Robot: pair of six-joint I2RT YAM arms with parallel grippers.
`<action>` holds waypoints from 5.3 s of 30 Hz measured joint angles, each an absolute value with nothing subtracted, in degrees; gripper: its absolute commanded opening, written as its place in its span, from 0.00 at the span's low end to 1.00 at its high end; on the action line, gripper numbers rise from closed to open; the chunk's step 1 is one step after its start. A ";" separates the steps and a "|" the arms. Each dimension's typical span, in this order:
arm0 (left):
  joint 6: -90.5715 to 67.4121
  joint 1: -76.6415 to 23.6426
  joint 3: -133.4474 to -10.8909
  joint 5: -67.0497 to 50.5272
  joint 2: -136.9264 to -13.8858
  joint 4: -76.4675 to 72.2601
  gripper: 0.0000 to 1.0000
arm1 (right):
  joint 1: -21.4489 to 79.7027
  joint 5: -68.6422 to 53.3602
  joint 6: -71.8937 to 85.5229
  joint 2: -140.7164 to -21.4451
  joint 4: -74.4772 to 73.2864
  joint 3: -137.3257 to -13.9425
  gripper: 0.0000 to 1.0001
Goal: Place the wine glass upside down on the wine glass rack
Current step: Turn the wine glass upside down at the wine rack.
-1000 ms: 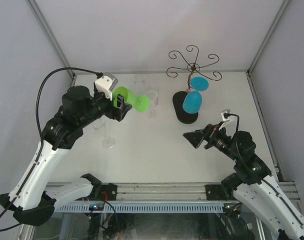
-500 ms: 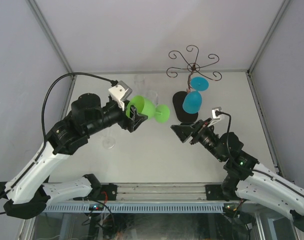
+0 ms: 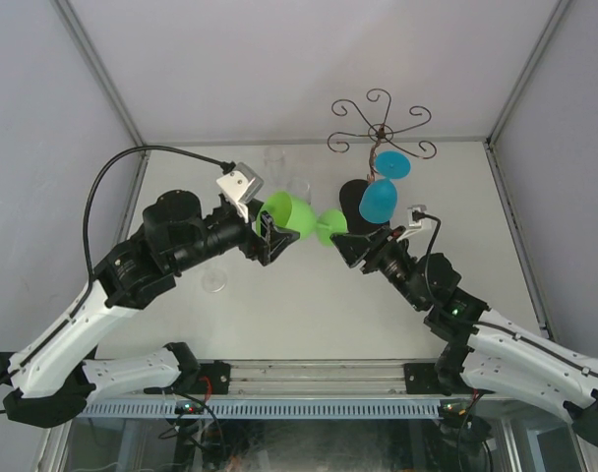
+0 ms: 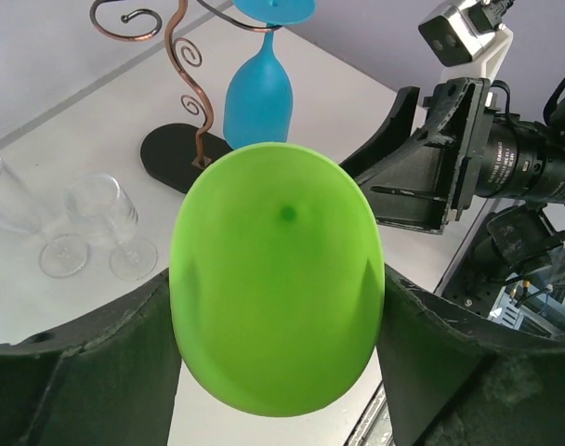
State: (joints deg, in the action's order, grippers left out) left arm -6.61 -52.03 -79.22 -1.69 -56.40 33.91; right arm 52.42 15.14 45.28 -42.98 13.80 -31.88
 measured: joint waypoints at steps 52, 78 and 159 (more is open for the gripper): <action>-0.49 -52.64 -66.00 0.47 -37.06 36.12 0.93 | 60.42 24.88 -1.76 -33.78 -1.67 -35.42 0.00; 18.76 -53.19 -57.65 -6.70 -41.12 22.24 0.75 | 74.96 12.29 -35.44 -37.47 -16.95 -46.74 0.00; 33.63 -79.29 -58.57 5.93 -51.33 21.02 0.00 | 75.83 -1.34 -27.59 -35.18 -19.25 -50.24 0.58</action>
State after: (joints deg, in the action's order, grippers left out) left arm 33.63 -79.29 -58.57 5.93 -51.33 21.02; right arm 75.83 -1.34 -27.59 -35.18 -19.25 -50.24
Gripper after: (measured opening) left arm 0.016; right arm 0.520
